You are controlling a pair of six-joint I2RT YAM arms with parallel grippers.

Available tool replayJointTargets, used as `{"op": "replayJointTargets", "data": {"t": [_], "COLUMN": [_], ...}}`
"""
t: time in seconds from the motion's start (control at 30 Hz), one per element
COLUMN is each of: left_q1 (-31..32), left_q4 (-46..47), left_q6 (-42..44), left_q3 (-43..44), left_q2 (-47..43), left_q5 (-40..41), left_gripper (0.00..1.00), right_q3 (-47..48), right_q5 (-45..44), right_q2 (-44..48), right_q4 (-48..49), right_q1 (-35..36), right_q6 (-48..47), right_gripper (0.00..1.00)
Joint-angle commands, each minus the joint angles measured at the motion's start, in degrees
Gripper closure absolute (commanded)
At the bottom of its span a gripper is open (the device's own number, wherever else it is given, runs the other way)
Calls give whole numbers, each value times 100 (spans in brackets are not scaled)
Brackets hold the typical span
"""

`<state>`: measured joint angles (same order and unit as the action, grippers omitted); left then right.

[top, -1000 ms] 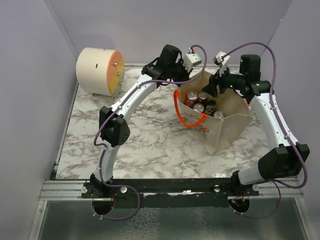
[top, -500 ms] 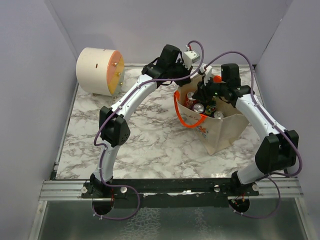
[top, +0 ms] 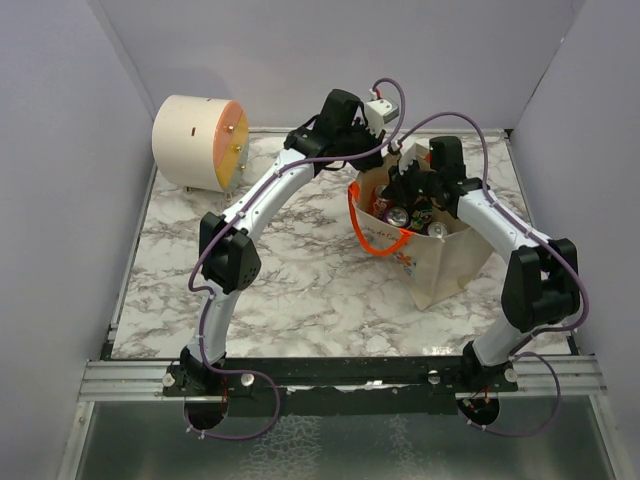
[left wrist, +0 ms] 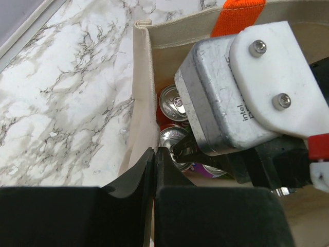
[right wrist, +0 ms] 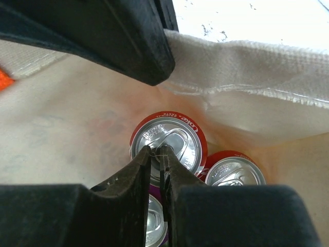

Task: Place the beverage into the canvas bag
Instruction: Place the drink in the canvas bag.

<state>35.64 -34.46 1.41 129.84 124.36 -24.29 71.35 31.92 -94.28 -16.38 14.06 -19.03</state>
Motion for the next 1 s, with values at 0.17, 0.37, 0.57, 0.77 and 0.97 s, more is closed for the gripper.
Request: {"op": "replayJointTargets", "data": {"t": [0.17,0.37,0.57,0.77,0.97], "left_q1": [84,84,84,84,92], "left_q4": [295,380,420,443,431], "left_q6": [-200,-272,-273,-258,-156], "left_q3": [341,473,527,543,439], "left_q2": [146,161,142,157,153], "left_q5": [-227,-297,-187,-172,-28], "left_gripper": [100,100,100,100,100], "right_q3": [-261,-392,-538,-590,2], "right_q5": [-726,-794,-749,-648,-434], "right_q2": [-256,-328,-326,-310,-175], "right_q4": [349,307,279,180,-205], "right_q1": [83,121,212,332,334], "right_q6": [123,140,179,167,218], "right_gripper": [90,90,90,89,83]}}
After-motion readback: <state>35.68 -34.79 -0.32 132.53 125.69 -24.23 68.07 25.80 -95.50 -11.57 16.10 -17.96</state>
